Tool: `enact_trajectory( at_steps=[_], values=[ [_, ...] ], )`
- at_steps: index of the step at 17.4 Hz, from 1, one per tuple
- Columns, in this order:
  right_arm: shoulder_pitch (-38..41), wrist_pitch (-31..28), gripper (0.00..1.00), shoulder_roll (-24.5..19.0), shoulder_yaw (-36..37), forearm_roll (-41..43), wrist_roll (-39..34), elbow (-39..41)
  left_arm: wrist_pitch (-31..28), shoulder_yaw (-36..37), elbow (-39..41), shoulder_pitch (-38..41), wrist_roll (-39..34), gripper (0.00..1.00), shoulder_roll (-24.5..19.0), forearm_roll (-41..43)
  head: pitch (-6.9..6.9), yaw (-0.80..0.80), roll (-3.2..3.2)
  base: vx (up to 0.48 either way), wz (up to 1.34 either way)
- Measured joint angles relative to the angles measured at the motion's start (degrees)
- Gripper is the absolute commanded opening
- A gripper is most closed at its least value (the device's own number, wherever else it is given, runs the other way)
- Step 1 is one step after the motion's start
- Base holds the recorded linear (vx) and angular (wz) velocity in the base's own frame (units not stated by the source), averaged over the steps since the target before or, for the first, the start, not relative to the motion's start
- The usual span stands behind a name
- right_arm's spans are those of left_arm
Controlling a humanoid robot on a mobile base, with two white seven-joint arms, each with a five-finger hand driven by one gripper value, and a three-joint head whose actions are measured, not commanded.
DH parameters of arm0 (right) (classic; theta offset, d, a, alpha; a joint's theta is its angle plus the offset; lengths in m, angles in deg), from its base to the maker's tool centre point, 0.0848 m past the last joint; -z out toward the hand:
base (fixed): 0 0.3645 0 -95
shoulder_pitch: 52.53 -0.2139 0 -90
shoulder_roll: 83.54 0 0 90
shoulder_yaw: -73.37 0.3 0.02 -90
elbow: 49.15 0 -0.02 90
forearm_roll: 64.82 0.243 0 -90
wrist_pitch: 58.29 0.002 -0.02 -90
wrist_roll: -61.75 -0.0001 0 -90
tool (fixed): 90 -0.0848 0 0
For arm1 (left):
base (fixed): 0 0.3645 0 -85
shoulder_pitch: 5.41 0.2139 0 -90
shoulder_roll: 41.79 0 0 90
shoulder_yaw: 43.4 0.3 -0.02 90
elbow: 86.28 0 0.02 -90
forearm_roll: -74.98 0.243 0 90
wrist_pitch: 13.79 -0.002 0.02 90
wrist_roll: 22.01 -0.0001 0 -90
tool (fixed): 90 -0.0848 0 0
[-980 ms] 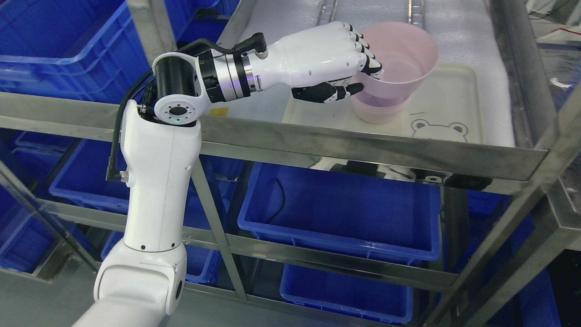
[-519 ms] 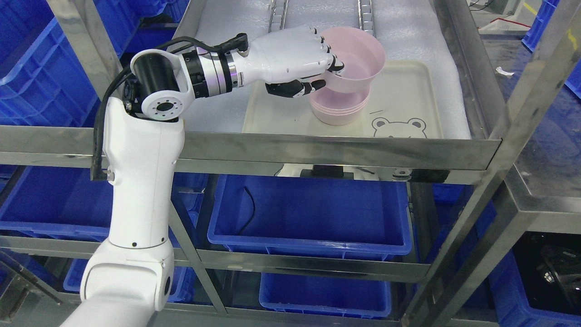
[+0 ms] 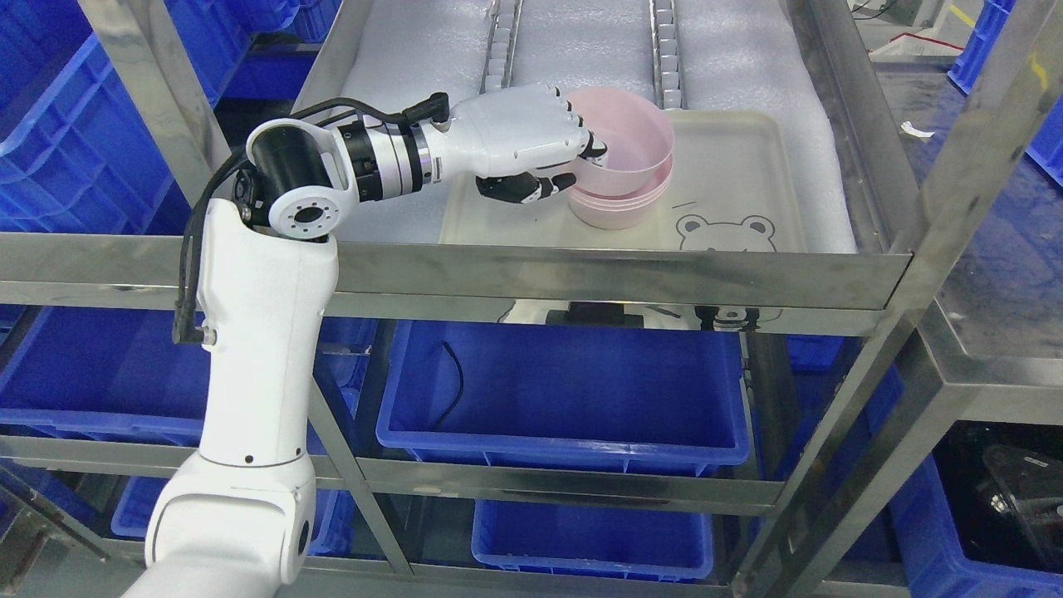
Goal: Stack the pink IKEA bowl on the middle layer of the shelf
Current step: 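Lower the bowl into the other pink bowl and open the left hand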
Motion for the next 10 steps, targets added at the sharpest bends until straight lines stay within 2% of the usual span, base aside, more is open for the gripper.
enact_trajectory(
  at_steps=[4,6,9,10],
  values=[
    [0.0,0.0,1.0,0.0,0.0,0.0,0.0,0.0,0.0,0.27,-1.32,0.08,-0.25,0.04,0.87,0.41,0.0,0.0,0.0,0.01,-0.05],
    [0.0,0.0,1.0,0.0,0.0,0.0,0.0,0.0,0.0,0.35,-1.76,0.17,-0.26,0.11,1.06,0.74,0.0,0.0,0.0,0.003,0.02],
    [0.0,0.0,1.0,0.0,0.0,0.0,0.0,0.0,0.0,0.45,-2.35,0.23,-0.19,0.61,1.31,1.4,0.0,0.0,0.0,-0.001,0.0],
    [0.0,0.0,1.0,0.0,0.0,0.0,0.0,0.0,0.0,0.46,-2.47,0.25,-0.09,0.73,1.42,1.54,0.0,0.0,0.0,0.0,0.0]
  ],
)
